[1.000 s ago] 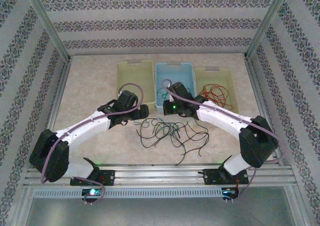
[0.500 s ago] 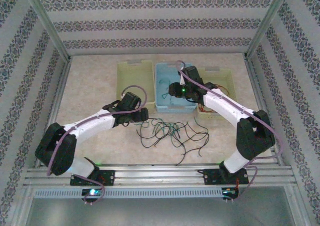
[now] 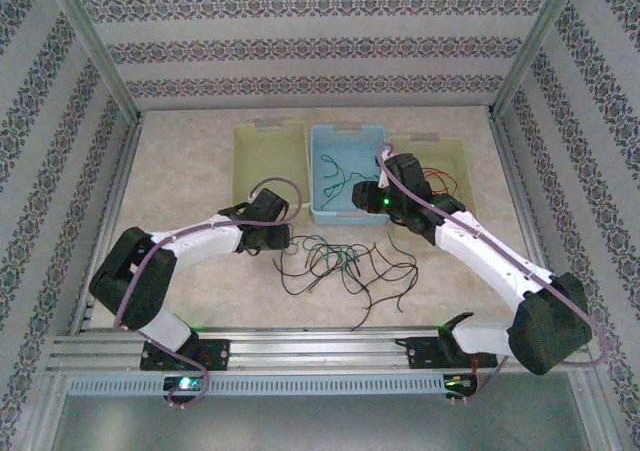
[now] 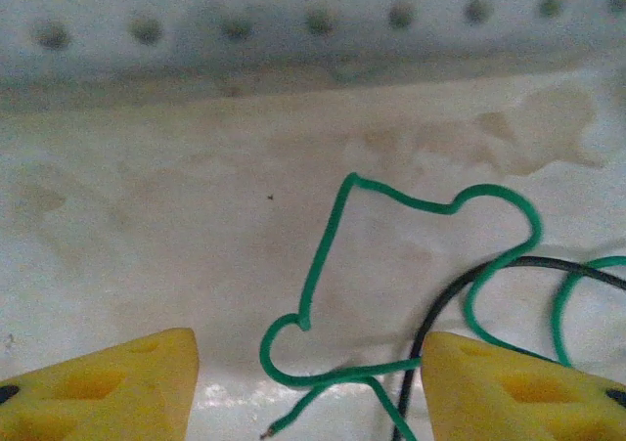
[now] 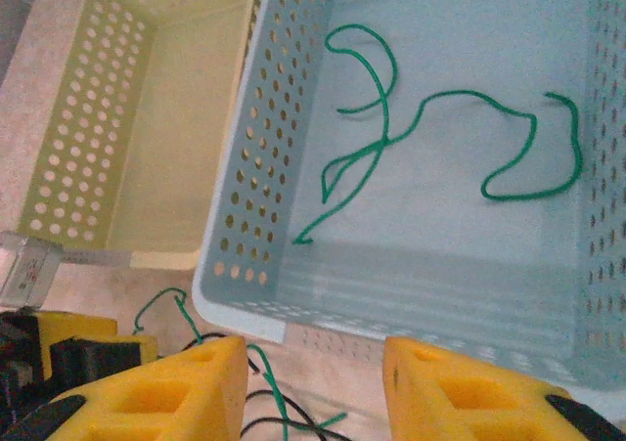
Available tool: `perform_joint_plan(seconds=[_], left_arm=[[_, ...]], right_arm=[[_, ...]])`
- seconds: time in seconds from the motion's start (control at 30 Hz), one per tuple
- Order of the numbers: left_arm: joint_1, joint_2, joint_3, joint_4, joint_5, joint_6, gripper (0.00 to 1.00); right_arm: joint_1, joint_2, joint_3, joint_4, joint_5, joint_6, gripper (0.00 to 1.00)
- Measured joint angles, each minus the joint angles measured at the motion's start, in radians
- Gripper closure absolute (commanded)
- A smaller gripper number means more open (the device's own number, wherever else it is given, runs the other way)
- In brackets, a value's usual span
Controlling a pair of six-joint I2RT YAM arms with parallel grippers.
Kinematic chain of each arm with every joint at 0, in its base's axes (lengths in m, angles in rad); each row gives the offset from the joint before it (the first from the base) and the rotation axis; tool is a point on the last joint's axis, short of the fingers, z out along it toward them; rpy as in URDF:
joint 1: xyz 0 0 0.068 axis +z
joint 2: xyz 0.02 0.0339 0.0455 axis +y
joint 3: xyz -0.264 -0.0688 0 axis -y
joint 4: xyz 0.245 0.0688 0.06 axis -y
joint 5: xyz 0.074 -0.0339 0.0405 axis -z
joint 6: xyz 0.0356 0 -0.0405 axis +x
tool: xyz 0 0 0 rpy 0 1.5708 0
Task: Untangle the cables
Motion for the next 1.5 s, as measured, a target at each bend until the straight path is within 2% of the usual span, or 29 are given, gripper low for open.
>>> perform_joint_plan(seconds=[0.07,0.1,0.3,0.5,0.77,0.93,1.03,1.23,1.27,1.3,1.37,1.4,1.43,1.5], left_arm=[[0.0,0.024,0.005,0.0,-0.016,0.014,0.45],[0.0,0.033,0.005,0.004,-0.021,0.019,0.49],[0.0,0.038,-0.01,0.095,-0.027,0.035,0.86],[-0.006,-0.013,-0.058,0.136,-0.024,0.034,1.0],[-0.025,-0.235,-0.1,0.128,-0.014,0.049,1.0],[-0.026,-0.362,-0.062,0.099,0.0,0.052,1.0],[-0.026,-0.305,0.052,0.079,0.014,0.051,1.0],[-0.045,0.038,0.406,0.087,0.029,0.055,1.0],[-0.05,0.106,0.467,0.087,0.029,0.055,0.94],[-0.054,0.159,0.516,0.083,0.032,0.055,0.8],[-0.059,0.271,0.623,0.063,0.036,0.057,0.43],[-0.063,0.31,0.659,0.057,0.036,0.056,0.31],[-0.064,0.336,0.683,0.05,0.037,0.056,0.23],[-0.065,0.346,0.686,0.032,0.037,0.055,0.17]], right_arm=[[0.0,-0.015,-0.02,-0.006,0.003,0.005,0.59],[0.0,-0.02,-0.027,-0.007,0.006,0.01,0.59],[0.011,-0.045,-0.065,-0.006,0.021,0.047,0.6],[0.046,-0.047,-0.081,-0.005,0.04,0.069,0.6],[0.046,-0.066,-0.081,-0.003,0.077,0.072,0.6],[0.043,-0.077,-0.082,-0.003,0.098,0.073,0.6],[0.032,-0.086,-0.086,-0.003,0.104,0.076,0.61],[0.024,-0.111,-0.096,-0.005,0.104,0.077,0.61],[0.024,-0.115,-0.096,-0.005,0.103,0.076,0.6],[0.024,-0.117,-0.096,-0.005,0.098,0.076,0.6],[0.026,-0.119,-0.096,-0.006,0.076,0.071,0.6],[0.03,-0.119,-0.096,-0.007,0.062,0.068,0.6],[0.038,-0.117,-0.096,-0.01,0.045,0.063,0.6],[0.067,-0.108,-0.096,-0.015,0.008,0.047,0.6]])
